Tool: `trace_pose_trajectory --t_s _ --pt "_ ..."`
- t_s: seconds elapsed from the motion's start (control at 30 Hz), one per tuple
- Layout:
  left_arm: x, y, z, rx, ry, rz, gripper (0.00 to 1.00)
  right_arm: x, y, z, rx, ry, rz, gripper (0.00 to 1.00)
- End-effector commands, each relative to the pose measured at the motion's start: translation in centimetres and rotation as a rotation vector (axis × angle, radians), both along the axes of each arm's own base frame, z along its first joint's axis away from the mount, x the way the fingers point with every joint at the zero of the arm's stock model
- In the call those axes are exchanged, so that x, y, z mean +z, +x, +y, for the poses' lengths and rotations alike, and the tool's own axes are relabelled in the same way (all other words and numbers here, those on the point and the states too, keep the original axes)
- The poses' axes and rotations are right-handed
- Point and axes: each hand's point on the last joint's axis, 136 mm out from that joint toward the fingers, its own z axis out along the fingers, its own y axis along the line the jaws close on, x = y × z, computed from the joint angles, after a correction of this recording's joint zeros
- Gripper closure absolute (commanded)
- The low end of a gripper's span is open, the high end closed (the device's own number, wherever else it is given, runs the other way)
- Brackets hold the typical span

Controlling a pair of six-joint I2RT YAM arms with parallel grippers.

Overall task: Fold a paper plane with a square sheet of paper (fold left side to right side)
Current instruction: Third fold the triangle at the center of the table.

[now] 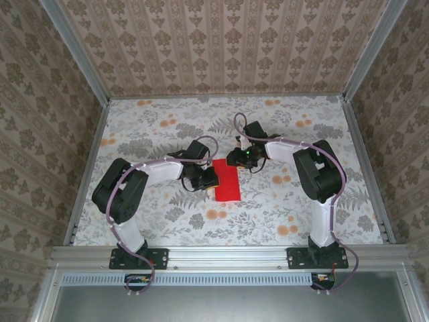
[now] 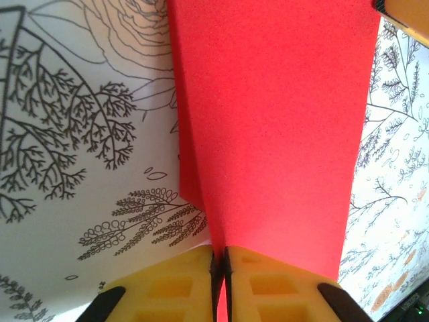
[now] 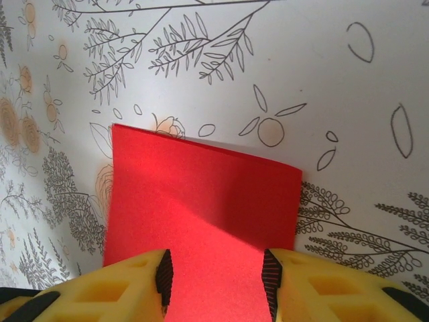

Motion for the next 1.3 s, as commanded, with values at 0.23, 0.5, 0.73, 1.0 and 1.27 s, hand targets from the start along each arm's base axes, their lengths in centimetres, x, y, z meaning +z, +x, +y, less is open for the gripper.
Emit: trace_pose_trajectory --t_s 0.23,0.5,0.73,1.0,1.27 --pt "1.4 -0.2 0.0 0.049 -0.016 0.021 0.99 5.5 -2.3 -2.6 0.035 -0.06 -0.271 0.38" --pt "1.8 -0.2 -0.6 0.07 -0.066 0.055 1.0 5.4 -11.0 -2.0 0.198 -0.157 -0.438 0.3" --pt "1.8 -0.4 -0.7 0.075 -0.082 0.074 1.0 5.0 -16.3 1.7 0.426 -0.271 -0.617 0.21" --pt "1.8 -0.5 -0.6 0.078 -0.083 0.081 1.0 2.4 -16.6 4.3 0.579 -0.409 -0.664 0.2" --pt "1.7 -0.7 -0.5 0.078 -0.08 0.088 1.0 2.1 -15.2 5.9 0.596 -0.434 -0.708 0.24"
